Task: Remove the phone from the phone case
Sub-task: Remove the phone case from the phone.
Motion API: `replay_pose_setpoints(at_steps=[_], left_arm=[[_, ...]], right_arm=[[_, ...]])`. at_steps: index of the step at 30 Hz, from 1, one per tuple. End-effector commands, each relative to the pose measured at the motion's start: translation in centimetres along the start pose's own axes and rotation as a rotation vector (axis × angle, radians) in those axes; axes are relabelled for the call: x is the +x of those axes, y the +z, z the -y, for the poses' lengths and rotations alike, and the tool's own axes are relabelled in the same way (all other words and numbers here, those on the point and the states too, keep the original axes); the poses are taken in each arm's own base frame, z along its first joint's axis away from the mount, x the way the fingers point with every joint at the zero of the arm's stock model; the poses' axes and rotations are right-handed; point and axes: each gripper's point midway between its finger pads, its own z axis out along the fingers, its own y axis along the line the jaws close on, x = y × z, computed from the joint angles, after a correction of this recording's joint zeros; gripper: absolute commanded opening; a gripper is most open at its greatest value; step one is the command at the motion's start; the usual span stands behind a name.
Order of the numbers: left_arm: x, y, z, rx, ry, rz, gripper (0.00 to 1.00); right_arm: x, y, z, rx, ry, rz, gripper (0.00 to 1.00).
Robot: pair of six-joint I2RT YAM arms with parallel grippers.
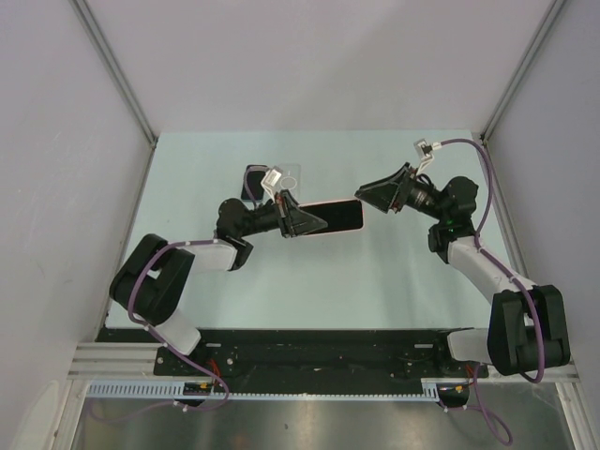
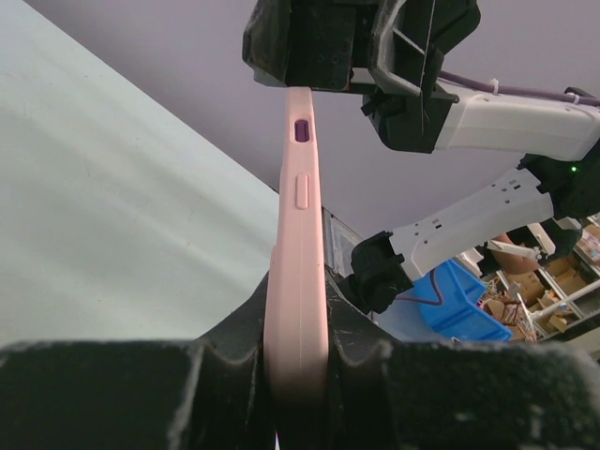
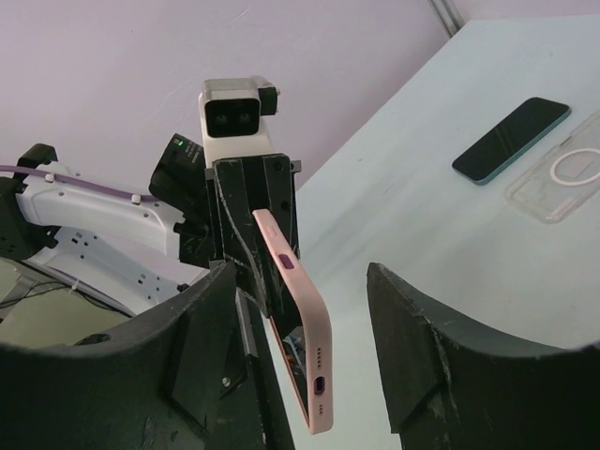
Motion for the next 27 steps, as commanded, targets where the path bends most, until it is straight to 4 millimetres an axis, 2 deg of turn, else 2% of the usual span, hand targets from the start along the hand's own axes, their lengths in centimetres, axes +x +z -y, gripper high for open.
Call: replay_pose_setpoints(at_steps=[1,8,15,27], left_arm=[[-4.9,-0.7,6.6,0.197,0.317,0.179,0.0],[-5.0,-0.7,6.7,0.201,0.327,0.183,0.01],[-5.0,-0.8,6.8,0.204,0.349,0.185,0.0],[-5.4,-1.1,7.5,0.22,0.381,0.191,0.0]], right_arm=[[-0.5,0.4,-1.1,-0.031,-0.033,0.024,0.63],[0.3,0.9,-1.2,-0.041,-0.002,0.007,0.58],[0.6,1.6,-1.6,-0.065,0.06,0.006,0.41],[1.3,2.0,-1.5,-0.073,0.083,-0.013,0.42]])
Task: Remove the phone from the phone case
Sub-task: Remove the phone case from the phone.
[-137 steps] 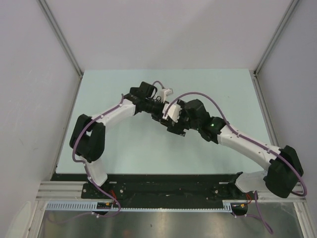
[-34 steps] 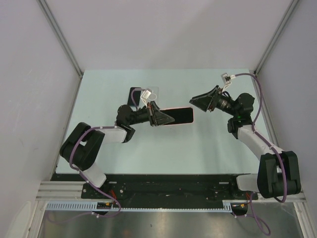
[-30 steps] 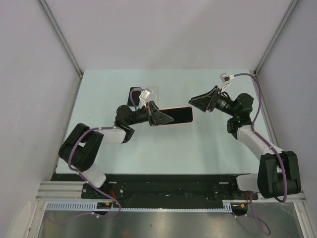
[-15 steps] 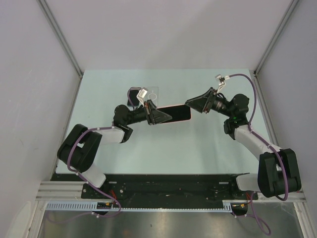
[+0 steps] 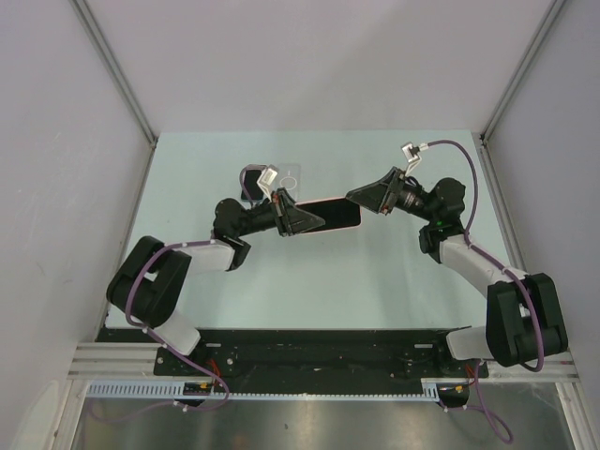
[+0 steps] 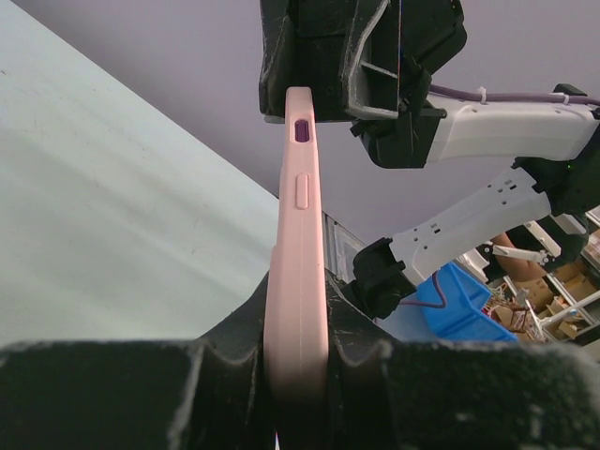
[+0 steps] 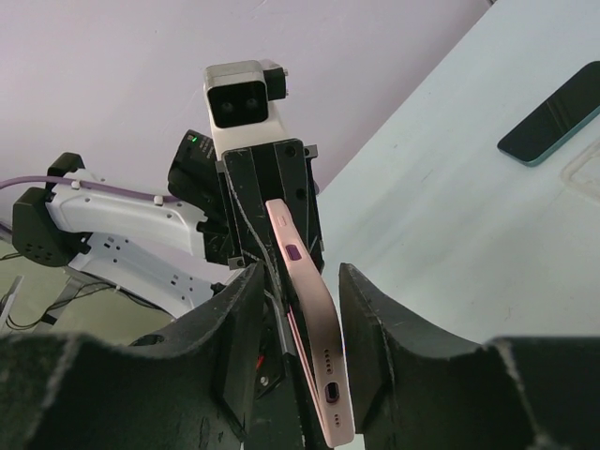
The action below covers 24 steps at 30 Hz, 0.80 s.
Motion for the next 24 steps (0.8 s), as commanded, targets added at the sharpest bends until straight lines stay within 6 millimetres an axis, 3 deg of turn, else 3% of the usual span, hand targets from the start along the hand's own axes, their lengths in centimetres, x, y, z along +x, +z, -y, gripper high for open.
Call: replay_pose_setpoints(at_steps=[1,11,14,24], left_arm=[[-4.8,-0.6,7.4,0.231,0.361,0.173,0.0],[-4.6,-0.7,7.8,0.247,0.395,0.159,0.0],[-4.3,-0.7,8.1,0.263,0.418,0.139,0.0],[-3.7,-0.8,8.4,0.288,0.464,0.101,0.0]], right_arm=[[-0.3,0.3,-0.9,-0.036,-0.032,0.012,0.42],[-0.4,0.3,-1.7,-0.064,-0.004,0.007,0.34],[-0.4,0.3,-1.8,-0.064,0.018,0.008,0.26],[-0.3,0.2,-2.1,-0.056,0.059,0.004,0.3]])
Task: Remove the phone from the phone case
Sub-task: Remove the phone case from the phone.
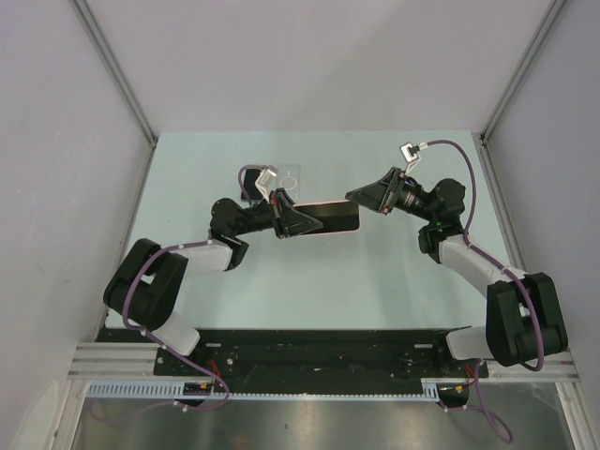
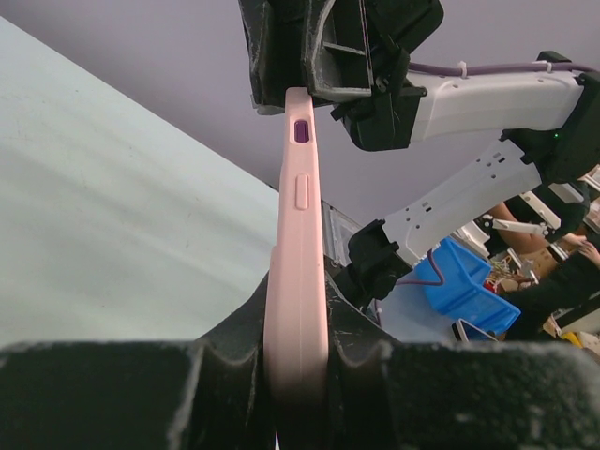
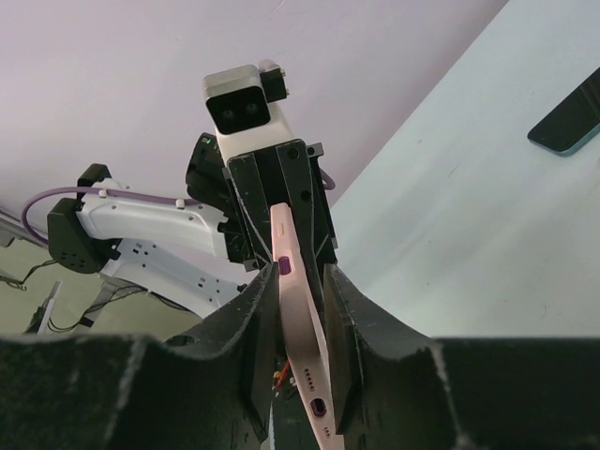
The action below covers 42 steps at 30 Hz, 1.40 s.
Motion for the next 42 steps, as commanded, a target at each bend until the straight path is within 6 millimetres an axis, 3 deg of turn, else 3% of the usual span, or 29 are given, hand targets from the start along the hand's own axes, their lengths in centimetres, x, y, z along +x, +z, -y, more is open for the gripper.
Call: replay_pose_setpoints(at_steps=[1,7,18,35,38,42], left_arm=[[-4.2,-0.2,7.0,0.233,0.426,0.131,0.0],[-4.2,-0.3,7.4,0.243,0.442,0.128,0.0],[-4.6,-0.4,7.9,0.243,0.453,0.147,0.0],[-3.9,-0.3,10.0,0.312,0.469,0.096,0.01],[-4.0,-0.2,10.0,0.311,0.469,0.103,0.0],[-5.3,-0.4,8.9,0.255,0.438,0.174,0.0]], right_arm=[[-0.7,0.0,-0.9,-0.01,0.016,0.026,0.27],[-0.5,-0.1,-0.7,0.009,0.062,0.019,0.17],[0.1,0.1,-0.8,0.006,0.038,0.001,0.16],[-0.3,0.0,3.5,0.066,0.151,0.028,0.09],[-0.3,0.0,3.2,0.062,0.14,0.025,0.13],[-0.3,0.0,2.1,0.055,0.042,0.024,0.33]])
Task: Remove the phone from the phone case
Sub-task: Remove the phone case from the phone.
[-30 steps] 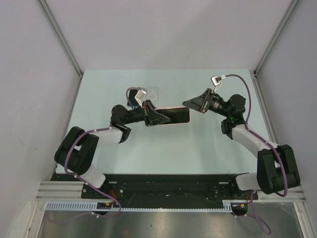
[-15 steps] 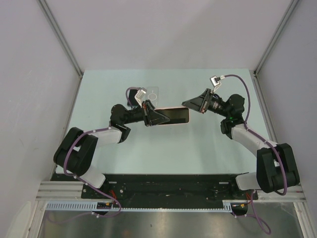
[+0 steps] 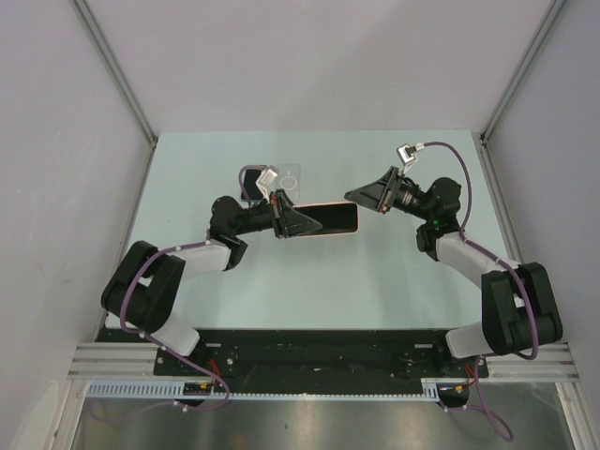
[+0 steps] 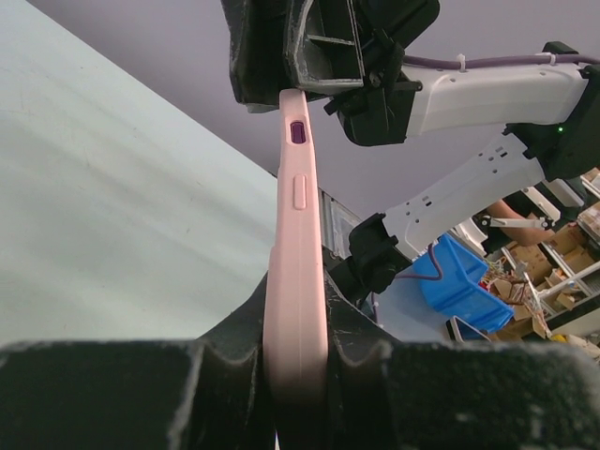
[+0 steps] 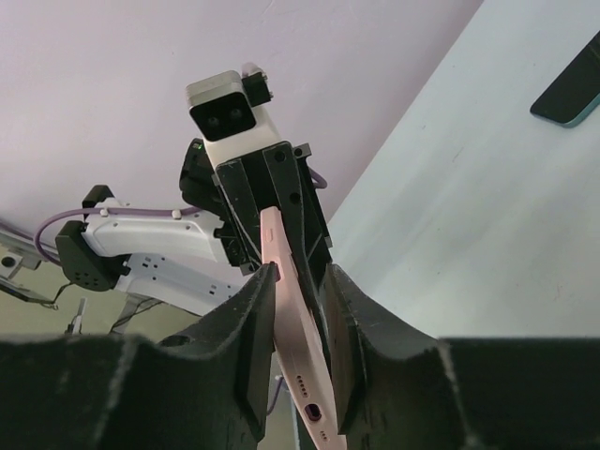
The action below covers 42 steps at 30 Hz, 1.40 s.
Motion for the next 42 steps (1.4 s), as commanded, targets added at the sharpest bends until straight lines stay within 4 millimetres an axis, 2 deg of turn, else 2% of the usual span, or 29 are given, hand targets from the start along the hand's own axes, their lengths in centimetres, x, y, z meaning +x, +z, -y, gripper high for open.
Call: replay_pose_setpoints(at_steps=[1,5,10,16,34,42], left_arm=[[-5.7,-0.5,8.9,0.261,0.464,0.22,0.0],[-6.6,-0.7,7.5,0.21,0.423,0.272,0.0],[-6.6,-0.7,7.0,0.193,0.404,0.284,0.01],[-6.5,-0.7,6.7,0.188,0.394,0.284,0.0],[-5.1,-0.4,7.8,0.241,0.48,0.214,0.0],[-3.5,-0.1,8.9,0.307,0.547,0.129,0.0]], right_arm=[[-0.7,-0.1,-0.5,0.019,-0.122,0.036,0.35],[-0.8,-0.4,-1.1,0.029,-0.191,0.043,0.41],[-1.0,-0.5,-2.3,-0.001,-0.248,0.048,0.39],[-0.6,-0.3,-2.9,-0.031,-0.291,0.034,0.31],[-0.6,0.0,-3.1,-0.056,-0.033,0.027,0.24],[-0.9,0.0,-2.7,-0.024,0.075,0.045,0.18]])
